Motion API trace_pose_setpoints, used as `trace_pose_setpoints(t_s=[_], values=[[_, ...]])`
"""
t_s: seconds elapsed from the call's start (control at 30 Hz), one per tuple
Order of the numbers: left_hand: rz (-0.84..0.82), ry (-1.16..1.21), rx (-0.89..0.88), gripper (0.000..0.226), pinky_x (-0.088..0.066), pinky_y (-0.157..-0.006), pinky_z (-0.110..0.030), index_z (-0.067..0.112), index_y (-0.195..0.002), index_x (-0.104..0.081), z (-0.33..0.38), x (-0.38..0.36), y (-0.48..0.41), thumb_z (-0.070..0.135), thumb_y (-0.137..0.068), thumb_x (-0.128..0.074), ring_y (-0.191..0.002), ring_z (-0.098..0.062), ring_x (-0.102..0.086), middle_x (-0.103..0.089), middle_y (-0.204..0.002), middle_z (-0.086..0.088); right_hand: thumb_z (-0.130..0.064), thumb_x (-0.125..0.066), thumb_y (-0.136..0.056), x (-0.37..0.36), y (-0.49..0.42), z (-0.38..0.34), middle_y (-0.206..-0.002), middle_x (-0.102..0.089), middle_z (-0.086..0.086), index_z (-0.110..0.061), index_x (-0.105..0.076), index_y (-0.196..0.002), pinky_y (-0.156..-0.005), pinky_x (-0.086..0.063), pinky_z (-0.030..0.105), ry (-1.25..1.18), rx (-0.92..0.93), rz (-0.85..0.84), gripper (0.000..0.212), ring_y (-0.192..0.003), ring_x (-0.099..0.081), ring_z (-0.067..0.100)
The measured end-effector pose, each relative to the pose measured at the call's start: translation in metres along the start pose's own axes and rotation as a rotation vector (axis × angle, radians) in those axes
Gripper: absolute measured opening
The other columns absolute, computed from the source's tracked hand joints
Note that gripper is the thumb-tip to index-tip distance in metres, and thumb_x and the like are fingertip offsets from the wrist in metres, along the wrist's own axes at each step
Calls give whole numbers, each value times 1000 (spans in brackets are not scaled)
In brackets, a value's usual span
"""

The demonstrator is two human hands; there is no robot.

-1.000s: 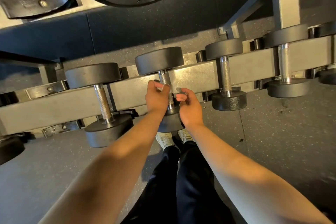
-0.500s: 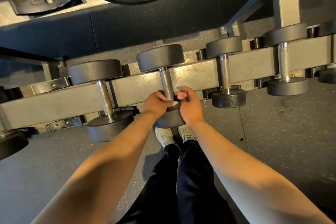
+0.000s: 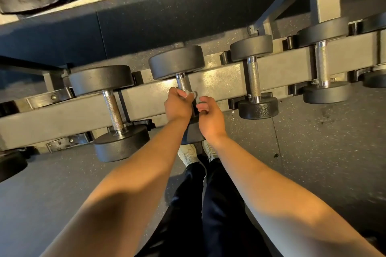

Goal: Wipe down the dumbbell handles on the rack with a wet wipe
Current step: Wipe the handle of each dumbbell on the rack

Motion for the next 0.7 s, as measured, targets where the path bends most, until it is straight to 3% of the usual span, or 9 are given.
trace_pose_setpoints(t_s=[0.07, 0.17, 0.23, 0.3, 0.43, 0.57, 0.7], values=[[-36, -67, 0, 29, -36, -48, -8, 15, -93, -51, -5, 3, 0, 30, -90, -75, -68, -4, -54, -60, -82, 5, 15, -36, -92, 1, 0, -2, -92, -60, -3, -10, -56, -124, -83, -40, 13, -21, 0, -1, 45, -96, -57, 14], [-92, -137, 15, 29, -36, -51, -12, 16, -93, -50, -7, 9, 2, 33, -91, -73, -70, -8, -54, -58, -82, 5, 14, -37, -95, 9, 6, -9, -107, -64, 8, -9, -54, -128, -76, -40, 0, -1, 7, -3, 44, -101, -57, 13], [-112, -166, 9, 27, -41, -56, -19, 17, -90, -50, -7, 12, 1, 33, -92, -72, -76, -14, -57, -61, -84, 3, 12, -40, -96, 15, 7, -11, -116, -63, 12, -6, -53, -132, -76, -42, 2, -42, 13, -7, 42, -105, -59, 17], [-132, -225, -6, 22, -42, -64, -26, 17, -88, -53, -7, 16, 3, 32, -93, -69, -82, -19, -59, -63, -87, -1, 10, -41, -97, 19, 8, -11, -117, -63, 12, -5, -51, -134, -79, -43, 5, -61, 15, -9, 41, -110, -60, 21], [-217, -355, 10, 26, -38, -71, -28, 17, -81, -55, -20, 17, 13, 36, -94, -66, -88, -25, -59, -63, -84, -3, 15, -35, -98, 26, 12, -5, -112, -63, 12, 0, -48, -135, -85, -39, -1, -116, -24, 19, 42, -104, -57, 13], [-206, -353, 46, 23, -37, -71, -27, 19, -86, -55, -20, 16, 19, 36, -93, -68, -88, -21, -57, -62, -86, 0, 9, -37, -101, 38, 10, -3, -99, -64, 6, -6, -53, -128, -102, -41, 17, -283, -124, 23, 34, -96, -59, 13], [-99, -287, -39, 22, -40, -69, -29, 17, -86, -54, -17, 20, 38, 32, -92, -70, -82, -21, -58, -58, -75, 3, -13, -45, -104, 56, 20, 0, -115, -63, 5, -30, -54, -118, -102, -49, 35, -136, -63, 140, 24, -109, -62, 22]])
Point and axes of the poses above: each hand's wrist, its own y-axis away from the middle knuckle, its own x-axis out of the back of the hand, z = x × y, the point moved 3 cm from there along -y, towards the middle knuckle
